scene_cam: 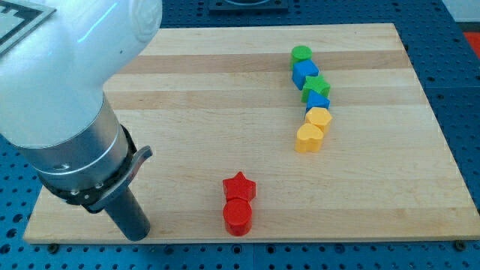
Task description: Push the red circle left and up a bit
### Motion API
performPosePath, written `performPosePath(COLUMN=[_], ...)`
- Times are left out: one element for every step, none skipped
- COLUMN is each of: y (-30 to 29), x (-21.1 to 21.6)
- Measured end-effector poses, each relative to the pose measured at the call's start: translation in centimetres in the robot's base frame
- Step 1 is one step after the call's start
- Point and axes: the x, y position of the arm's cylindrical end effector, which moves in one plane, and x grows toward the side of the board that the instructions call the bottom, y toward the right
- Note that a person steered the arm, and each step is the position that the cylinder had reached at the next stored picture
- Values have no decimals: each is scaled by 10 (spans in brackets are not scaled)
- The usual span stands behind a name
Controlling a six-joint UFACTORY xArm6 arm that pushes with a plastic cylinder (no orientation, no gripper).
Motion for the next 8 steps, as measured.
performPosePath(y=[9, 60, 95, 93, 81, 80, 104, 150], x=[1, -7, -33, -58, -92, -108, -108, -108])
